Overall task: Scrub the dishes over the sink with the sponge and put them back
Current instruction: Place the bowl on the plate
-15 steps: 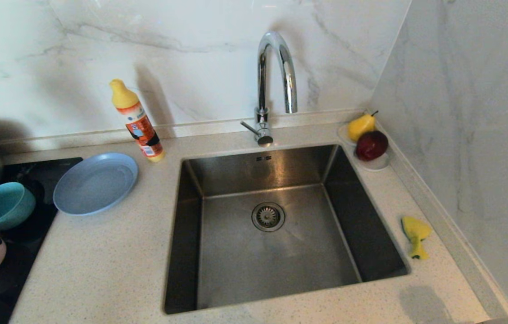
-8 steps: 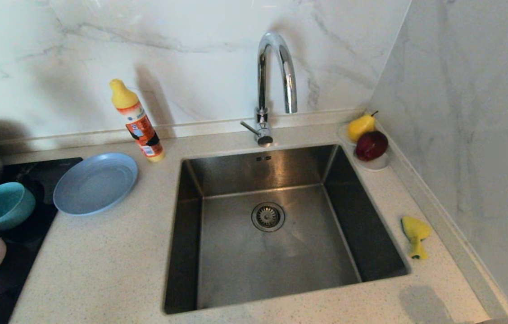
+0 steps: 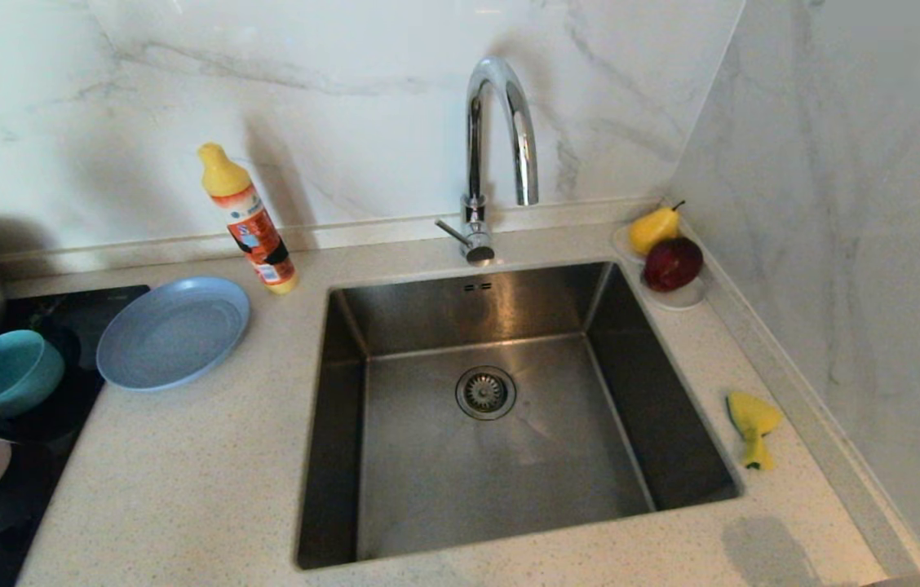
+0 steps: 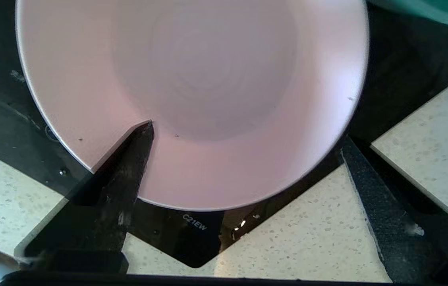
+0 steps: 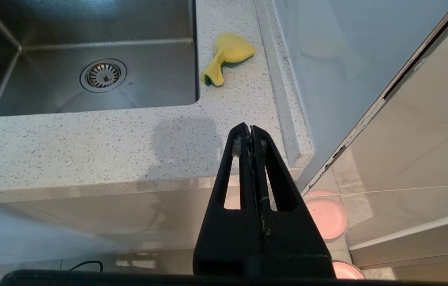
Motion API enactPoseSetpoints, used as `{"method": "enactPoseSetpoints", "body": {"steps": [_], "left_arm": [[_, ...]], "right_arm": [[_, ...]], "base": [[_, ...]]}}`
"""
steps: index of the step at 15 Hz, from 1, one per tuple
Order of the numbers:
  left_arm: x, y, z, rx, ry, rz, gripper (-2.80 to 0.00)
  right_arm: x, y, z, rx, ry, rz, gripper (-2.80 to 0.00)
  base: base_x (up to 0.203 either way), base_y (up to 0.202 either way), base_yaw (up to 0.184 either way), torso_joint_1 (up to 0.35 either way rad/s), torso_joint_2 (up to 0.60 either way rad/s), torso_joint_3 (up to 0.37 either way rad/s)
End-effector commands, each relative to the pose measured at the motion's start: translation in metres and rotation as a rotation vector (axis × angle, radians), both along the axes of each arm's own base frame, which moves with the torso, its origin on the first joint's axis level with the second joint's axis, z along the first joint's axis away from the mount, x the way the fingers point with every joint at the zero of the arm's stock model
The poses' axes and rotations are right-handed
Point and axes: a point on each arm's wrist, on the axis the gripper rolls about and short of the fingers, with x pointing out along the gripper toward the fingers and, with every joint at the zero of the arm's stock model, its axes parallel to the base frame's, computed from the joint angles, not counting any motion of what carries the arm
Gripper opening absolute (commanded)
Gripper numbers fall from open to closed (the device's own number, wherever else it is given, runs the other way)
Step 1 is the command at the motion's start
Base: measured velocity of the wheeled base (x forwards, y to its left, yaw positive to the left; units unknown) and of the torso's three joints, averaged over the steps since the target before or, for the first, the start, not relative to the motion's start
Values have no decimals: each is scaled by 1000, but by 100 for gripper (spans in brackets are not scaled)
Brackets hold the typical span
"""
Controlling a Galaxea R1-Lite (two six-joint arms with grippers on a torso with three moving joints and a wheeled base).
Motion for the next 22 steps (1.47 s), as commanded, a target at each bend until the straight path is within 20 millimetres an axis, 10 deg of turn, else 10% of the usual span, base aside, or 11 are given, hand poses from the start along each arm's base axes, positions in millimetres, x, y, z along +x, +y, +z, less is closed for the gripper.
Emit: {"method": "enactPoseSetpoints", "body": {"steps": [1, 10, 17, 22], "left_arm": [[1, 1, -6, -17, 14, 0, -280], [-16, -23, 12, -2, 2, -13, -280], [-52, -77, 70, 37, -19, -118, -280], [-21, -131, 103, 57, -74, -266, -280]], "right_arm": [[0, 0, 0, 0, -1, 0, -280], [0, 0, 0, 0, -1, 0, -280], [0, 0, 0, 0, -1, 0, -280], [0, 0, 0, 0, -1, 0, -280]], "base": [[0, 0, 0, 0, 0, 0], [0, 0, 0, 0, 0, 0], [0, 0, 0, 0, 0, 0], [0, 0, 0, 0, 0, 0]]}}
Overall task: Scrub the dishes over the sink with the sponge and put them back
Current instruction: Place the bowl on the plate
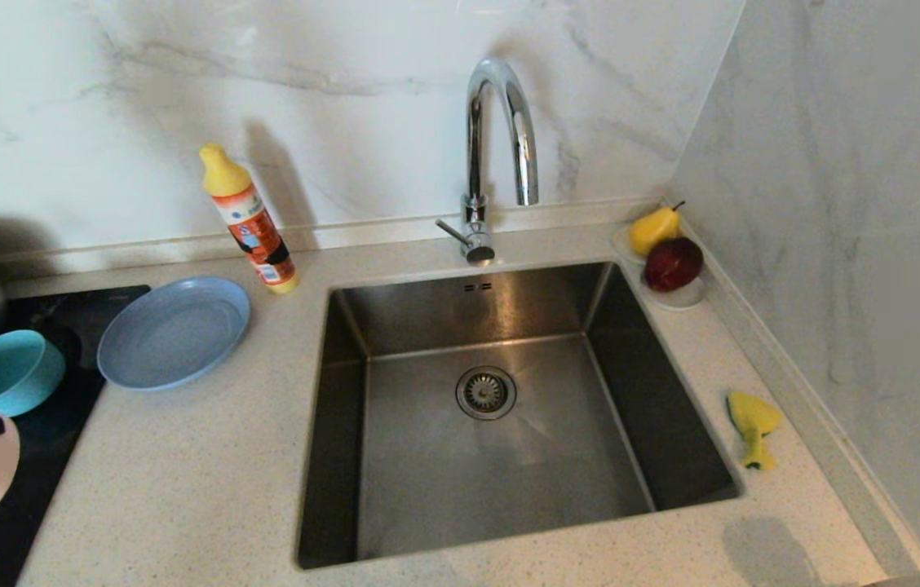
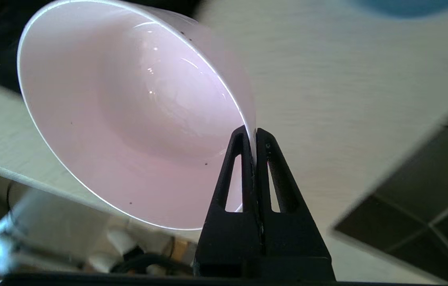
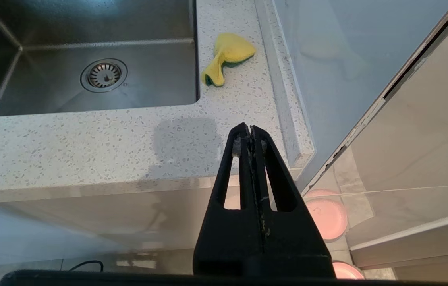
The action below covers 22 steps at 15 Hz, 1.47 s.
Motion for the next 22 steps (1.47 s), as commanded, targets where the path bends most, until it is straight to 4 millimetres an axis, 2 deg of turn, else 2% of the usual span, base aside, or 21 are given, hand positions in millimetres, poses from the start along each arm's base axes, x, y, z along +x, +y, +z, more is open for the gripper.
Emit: {"method": "enactPoseSetpoints", "body": {"steps": [1, 4, 8, 11, 13, 15, 17, 20, 22], "left_arm": [[29, -24, 8, 37, -9, -58, -280], [82, -36, -6, 52, -28, -69, -280], [145, -39, -35, 113, -24, -55, -280], [173, -48, -35, 137, -70, -55, -280], [189, -53, -28, 134, -118, -51, -280], [192, -60, -19, 134, -136, -61, -280], [188, -67, -11, 145, -152, -85, -280], [181, -68, 3, 151, -193, -88, -280], [183, -68, 1, 151, -193, -88, -280]], "right_arm": [[0, 0, 0, 0, -1, 0, -280], [0, 0, 0, 0, -1, 0, -280], [0, 0, 0, 0, -1, 0, -280], [0, 0, 0, 0, -1, 0, -280], [0, 0, 0, 0, -1, 0, -280], [0, 0, 0, 0, -1, 0, -280], [0, 0, 0, 0, -1, 0, -280], [0, 0, 0, 0, -1, -1, -280], [0, 0, 0, 0, -1, 0, -280]], "base": [[0, 0, 0, 0, 0, 0], [0, 0, 0, 0, 0, 0], [0, 0, 0, 0, 0, 0], [0, 0, 0, 0, 0, 0], [0, 0, 0, 0, 0, 0], [0, 0, 0, 0, 0, 0], [0, 0, 0, 0, 0, 0], [0, 0, 0, 0, 0, 0], [0, 0, 0, 0, 0, 0]]}}
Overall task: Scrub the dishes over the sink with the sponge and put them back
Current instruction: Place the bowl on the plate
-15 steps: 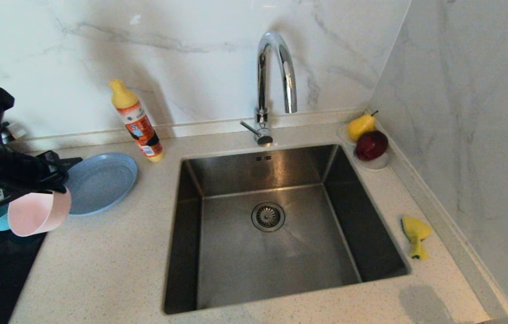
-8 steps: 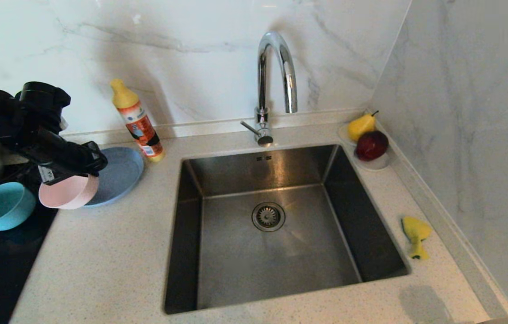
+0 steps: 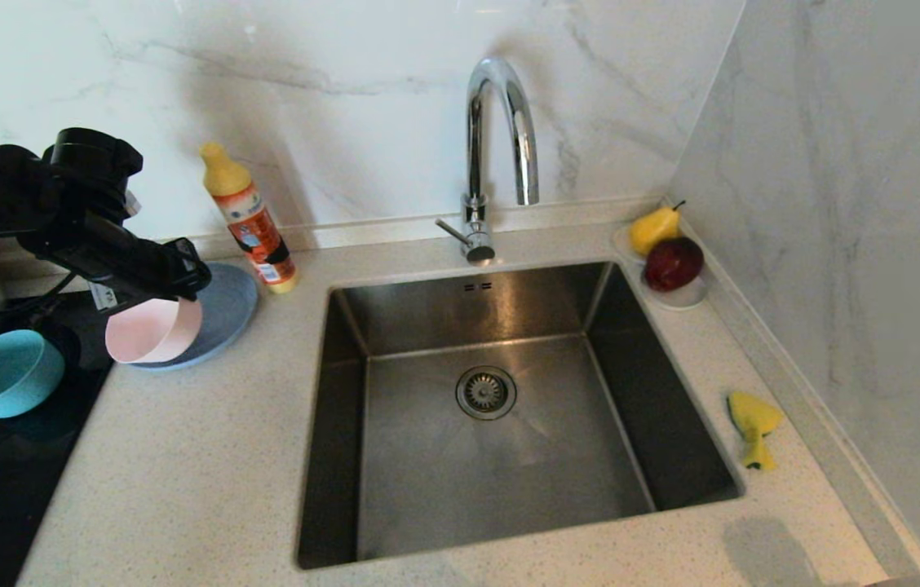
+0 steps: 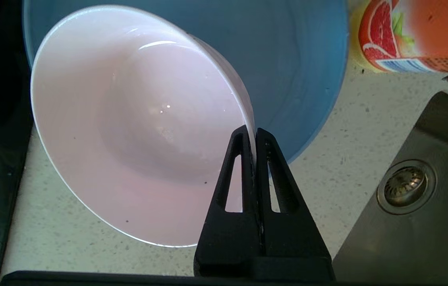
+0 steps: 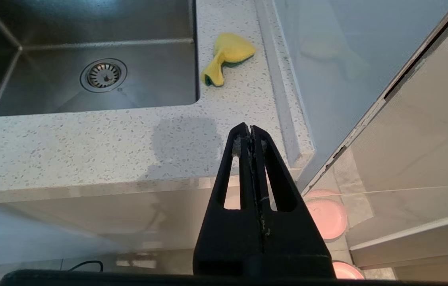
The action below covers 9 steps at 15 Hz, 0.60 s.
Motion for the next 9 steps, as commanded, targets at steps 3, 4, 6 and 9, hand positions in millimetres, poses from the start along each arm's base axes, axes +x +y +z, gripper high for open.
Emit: {"method": "enactPoseSetpoints", "body": {"steps": [3, 4, 6, 9], "left_arm": [[13, -1, -17, 4, 20, 8, -280], [17, -1, -24, 16, 37, 19, -280], [22, 0, -37, 37, 82, 39, -280], [6, -2, -26, 58, 129, 0, -280]], "right_arm": [[0, 0, 0, 0, -1, 0, -280], [0, 0, 0, 0, -1, 0, -280], [0, 0, 0, 0, -1, 0, -280], [0, 0, 0, 0, -1, 0, -280]], "base": [[0, 0, 0, 0, 0, 0], [0, 0, 0, 0, 0, 0], [0, 0, 0, 0, 0, 0], [0, 0, 0, 0, 0, 0]]}}
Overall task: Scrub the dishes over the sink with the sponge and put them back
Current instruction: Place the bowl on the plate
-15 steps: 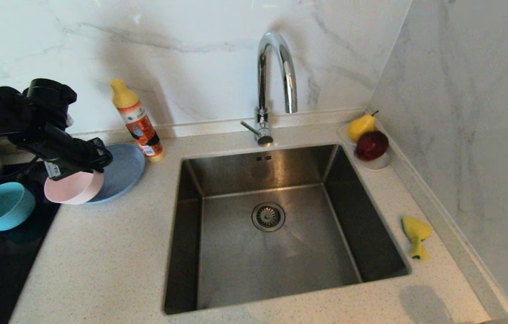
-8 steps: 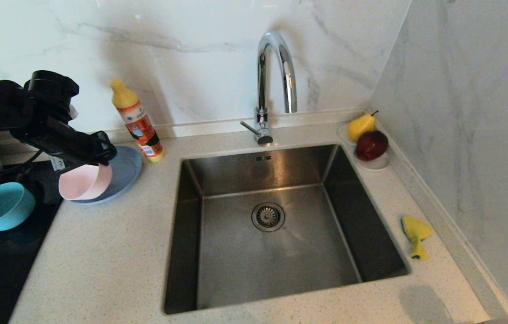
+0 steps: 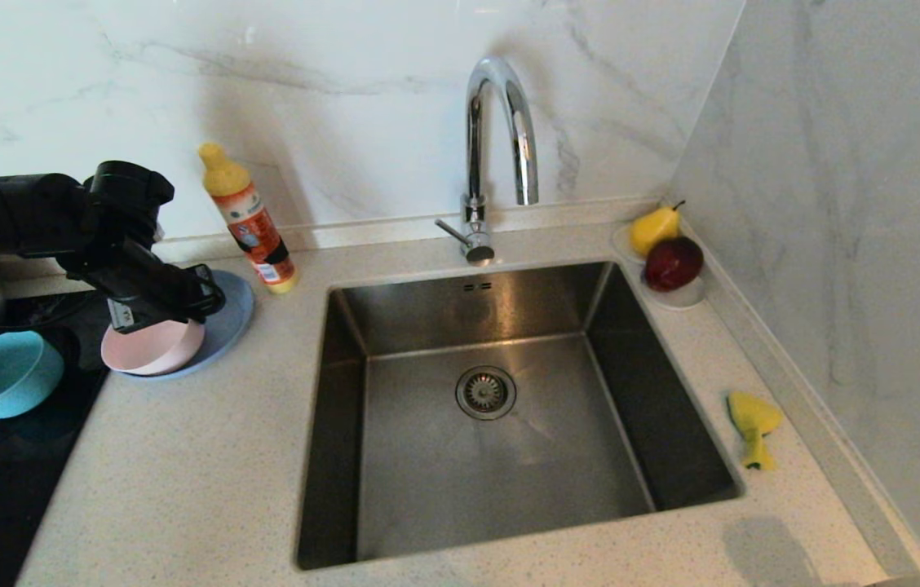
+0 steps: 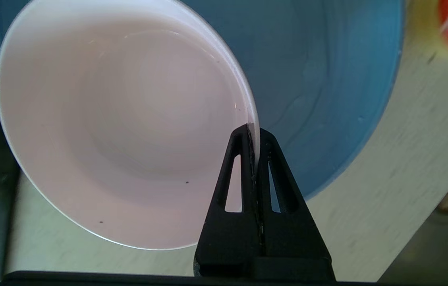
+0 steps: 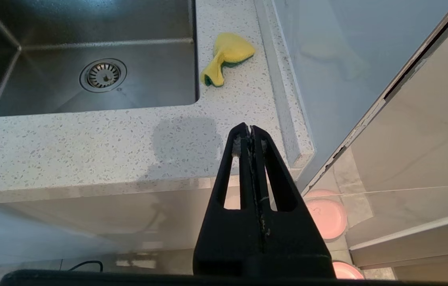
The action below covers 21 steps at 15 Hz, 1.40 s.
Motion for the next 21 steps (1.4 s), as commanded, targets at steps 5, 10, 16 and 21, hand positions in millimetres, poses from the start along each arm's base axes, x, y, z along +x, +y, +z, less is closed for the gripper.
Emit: {"method": "enactPoseSetpoints", "body": {"steps": [5, 10, 16, 21], "left_arm": [[-39, -5, 10, 9, 222, -88, -280], [-62, -8, -6, 7, 345, -107, -280], [-55, -8, -2, 0, 249, -87, -280], [-53, -7, 1, -11, 216, -59, 0]], "right_arm": [[0, 0, 0, 0, -1, -1, -280], [0, 0, 0, 0, -1, 1, -280], [0, 0, 0, 0, -1, 0, -280], [0, 0, 0, 0, -1, 1, -280]], "base": [[0, 0, 0, 0, 0, 0], [0, 0, 0, 0, 0, 0], [0, 0, 0, 0, 0, 0], [0, 0, 0, 0, 0, 0]]}}
